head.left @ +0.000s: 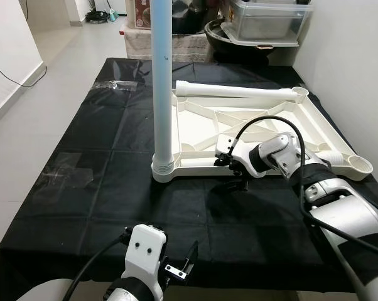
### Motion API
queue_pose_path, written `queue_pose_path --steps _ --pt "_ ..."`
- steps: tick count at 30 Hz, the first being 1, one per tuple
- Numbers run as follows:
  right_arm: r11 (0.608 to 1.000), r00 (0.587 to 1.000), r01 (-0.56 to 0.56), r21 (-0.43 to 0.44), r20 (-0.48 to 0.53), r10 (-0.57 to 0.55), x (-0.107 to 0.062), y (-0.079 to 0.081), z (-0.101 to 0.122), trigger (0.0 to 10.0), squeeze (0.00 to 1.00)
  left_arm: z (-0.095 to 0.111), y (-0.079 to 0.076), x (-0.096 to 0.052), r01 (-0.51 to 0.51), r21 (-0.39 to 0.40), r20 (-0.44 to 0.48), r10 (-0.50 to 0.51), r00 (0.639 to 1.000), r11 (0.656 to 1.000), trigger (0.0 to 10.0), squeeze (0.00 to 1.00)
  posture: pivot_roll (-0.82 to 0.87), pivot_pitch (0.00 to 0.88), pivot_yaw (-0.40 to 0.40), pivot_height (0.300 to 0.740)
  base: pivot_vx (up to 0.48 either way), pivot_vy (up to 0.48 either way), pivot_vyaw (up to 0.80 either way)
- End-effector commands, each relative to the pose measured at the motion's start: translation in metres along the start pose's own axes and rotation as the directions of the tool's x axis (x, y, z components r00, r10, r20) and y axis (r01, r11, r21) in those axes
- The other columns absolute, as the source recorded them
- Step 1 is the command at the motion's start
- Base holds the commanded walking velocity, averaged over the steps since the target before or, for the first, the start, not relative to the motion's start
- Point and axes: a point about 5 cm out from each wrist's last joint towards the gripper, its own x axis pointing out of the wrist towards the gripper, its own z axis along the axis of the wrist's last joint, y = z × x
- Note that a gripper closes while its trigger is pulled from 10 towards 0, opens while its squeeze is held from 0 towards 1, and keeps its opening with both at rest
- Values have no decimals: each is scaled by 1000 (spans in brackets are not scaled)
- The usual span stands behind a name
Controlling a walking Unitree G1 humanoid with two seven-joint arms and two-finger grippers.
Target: Building children table
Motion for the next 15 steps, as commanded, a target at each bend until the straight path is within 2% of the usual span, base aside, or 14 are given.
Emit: queue_pose_path --steps 1,4,6,11,12,13,14,15 --pt "998 997 -45 39 -60 47 9 9 -15 10000 0 -2 -1 -1 0 -11 -15 0 1000 1000 10000 0 145 190 -96 740 0 0 0" --pt "999 996 2 39 -84 1 11 7 -16 10000 0 -2 -1 -1 -1 -11 -14 1 1000 1000 10000 0 145 191 -97 740 0 0 0" --pt "995 988 94 38 -128 -89 14 3 -17 10000 0 -1 -1 0 -2 -11 -13 2 1000 1000 10000 0 143 193 -97 740 0 0 0" --pt "991 981 131 32 -151 -125 16 2 -16 10000 0 -1 -1 0 -4 -11 -12 4 1000 1000 10000 0 144 193 -100 740 0 0 0" --pt "992 982 123 29 -150 -117 17 3 -15 4157 0 -1 -1 0 -5 -12 -12 4 1000 1000 10000 0 144 193 -100 740 0 0 0" --pt "992 982 123 29 -150 -117 17 3 -15 4157 0 -1 -1 0 -5 -12 -12 4 1000 1000 10000 0 144 193 -100 740 0 0 0" --pt "993 983 113 26 -145 -108 18 4 -15 627 0 -1 -1 0 -5 -12 -12 5 1000 1000 10000 0 142 193 -101 740 0 0 0" --pt "995 986 99 23 -139 -95 19 5 -14 0 0 -1 -1 0 -6 -12 -12 6 1000 1000 10000 0 143 194 -100 740 0 0 0"
